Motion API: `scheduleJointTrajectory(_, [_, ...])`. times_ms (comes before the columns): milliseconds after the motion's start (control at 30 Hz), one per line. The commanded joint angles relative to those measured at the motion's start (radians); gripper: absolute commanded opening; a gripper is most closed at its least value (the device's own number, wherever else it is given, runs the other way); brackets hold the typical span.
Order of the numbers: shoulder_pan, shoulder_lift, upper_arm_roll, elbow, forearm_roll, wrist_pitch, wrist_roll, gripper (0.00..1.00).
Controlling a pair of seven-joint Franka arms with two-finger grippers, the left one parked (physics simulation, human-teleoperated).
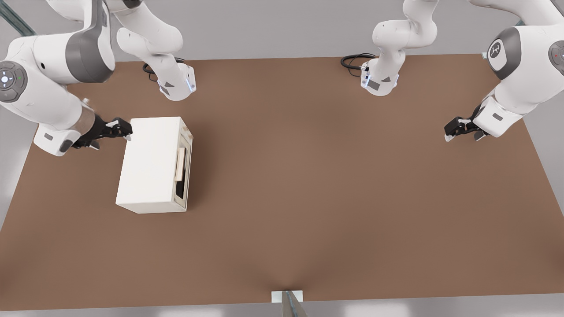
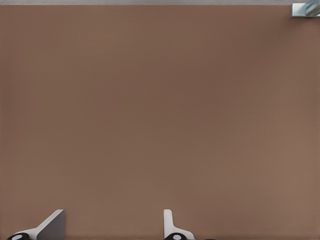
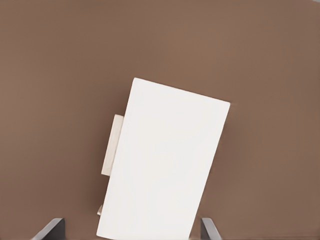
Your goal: Keep left arm still and open the oven door with right arm
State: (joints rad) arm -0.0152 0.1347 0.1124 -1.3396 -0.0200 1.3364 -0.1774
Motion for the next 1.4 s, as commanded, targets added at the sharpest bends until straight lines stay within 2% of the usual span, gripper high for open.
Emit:
scheduleJointTrajectory(0, [0.017, 0.008, 0.001, 0.0, 0.003, 0.006, -0.031, 1.0])
scheduleJointTrajectory(100, [0.02, 0.055, 0.003, 0.0, 0.002, 0.012, -0.08, 1.0])
scheduleJointTrajectory(133, [0.026, 0.083, 0.007, 0.0, 0.0, 0.018, -0.077, 0.88])
scheduleJointTrajectory(167, [0.063, 0.091, 0.012, -0.004, -0.035, -0.025, -0.054, 0.1])
scheduleJointTrajectory(200, [0.138, 0.134, 0.016, -0.006, -0.257, -0.085, 0.058, 0.0])
scheduleJointTrajectory(233, [0.231, 0.175, 0.018, -0.007, -0.432, -0.118, 0.226, 0.0])
scheduleJointTrajectory(267, [0.333, 0.246, 0.016, -0.006, -0.596, -0.253, 0.318, 0.0])
scheduleJointTrajectory(300, [0.389, 0.272, 0.018, -0.069, -0.693, -0.278, 0.455, 0.0])
scheduleJointTrajectory(333, [0.393, 0.272, 0.018, -0.105, -0.696, -0.273, 0.519, 0.0])
scheduleJointTrajectory(367, [0.425, 0.273, 0.021, -0.145, -0.687, -0.279, 0.691, 0.0])
scheduleJointTrajectory(400, [0.437, 0.281, 0.02, -0.204, -0.687, -0.209, 0.759, 0.0])
scheduleJointTrajectory(567, [0.5, 0.319, 0.007, -0.227, -0.687, -0.12, 0.877, 0.0])
scheduleJointTrajectory(867, [0.534, 0.387, 0.006, -0.22, -0.69, -0.068, 0.943, 0.0])
scheduleJointTrajectory(933, [0.534, 0.405, 0.004, -0.224, -0.689, -0.068, 1.019, 0.0])
scheduleJointTrajectory(1367, [0.529, 0.433, -0.011, -0.282, -0.687, -0.01, 1.027, 0.0])
